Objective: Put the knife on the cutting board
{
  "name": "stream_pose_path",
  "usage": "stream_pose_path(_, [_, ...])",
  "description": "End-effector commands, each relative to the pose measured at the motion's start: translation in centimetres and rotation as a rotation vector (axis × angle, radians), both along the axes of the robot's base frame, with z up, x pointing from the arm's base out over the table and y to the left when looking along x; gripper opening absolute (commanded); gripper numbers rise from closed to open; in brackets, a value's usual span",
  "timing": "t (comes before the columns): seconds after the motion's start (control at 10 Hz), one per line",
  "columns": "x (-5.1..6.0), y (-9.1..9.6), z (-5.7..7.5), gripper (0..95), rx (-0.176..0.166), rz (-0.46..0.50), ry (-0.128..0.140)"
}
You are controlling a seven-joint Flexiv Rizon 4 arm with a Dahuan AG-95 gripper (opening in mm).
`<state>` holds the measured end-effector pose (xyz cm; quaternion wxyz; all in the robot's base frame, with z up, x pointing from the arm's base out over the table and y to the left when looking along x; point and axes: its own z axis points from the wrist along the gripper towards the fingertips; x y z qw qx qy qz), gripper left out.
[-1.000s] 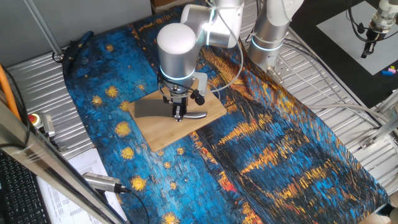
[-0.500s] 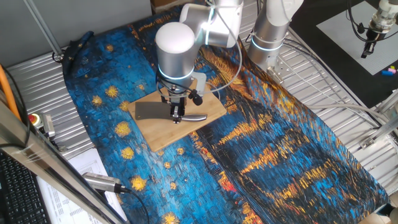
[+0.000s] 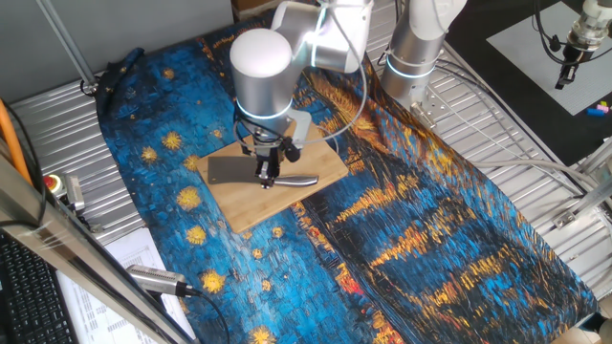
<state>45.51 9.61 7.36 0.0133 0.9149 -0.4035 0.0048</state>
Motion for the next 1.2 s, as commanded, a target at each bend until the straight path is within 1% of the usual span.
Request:
stream_pose_path(0.1, [0.8, 0.6, 1.6, 0.0, 0.011, -0.334, -0.012])
stream_pose_path(0.2, [1.1, 0.8, 2.3, 0.0, 0.012, -0.477, -0.013])
stream_pose_path(0.3, [1.3, 1.0, 2.7, 0.0, 0.015, -0.615, -0.014])
stream_pose_path(0.4, [1.5, 1.2, 3.2, 0.0, 0.036, -0.768, -0.008])
stream_pose_path(0.5, [1.6, 1.3, 3.6, 0.0, 0.052, -0.895, -0.001])
stream_pose_path(0.6, [1.7, 1.4, 3.9, 0.0, 0.049, -0.99, -0.002])
stream_pose_path(0.7, [1.7, 1.6, 4.4, 0.0, 0.041, -1.179, -0.006])
stream_pose_path(0.8, [1.7, 1.6, 4.5, 0.0, 0.041, -1.226, -0.005])
stream_pose_path(0.9, [1.7, 1.7, 4.7, 0.0, 0.04, -1.402, -0.004])
stream_pose_path(1.0, [1.8, 1.7, 4.9, 0.0, 0.035, -1.494, -0.006])
stream_pose_path(1.1, [1.9, 1.8, 5.1, 0.0, 0.02, -1.606, -0.021])
stream_pose_path(1.2, [1.9, 1.8, 5.1, 0.0, 0.016, -1.709, -0.027])
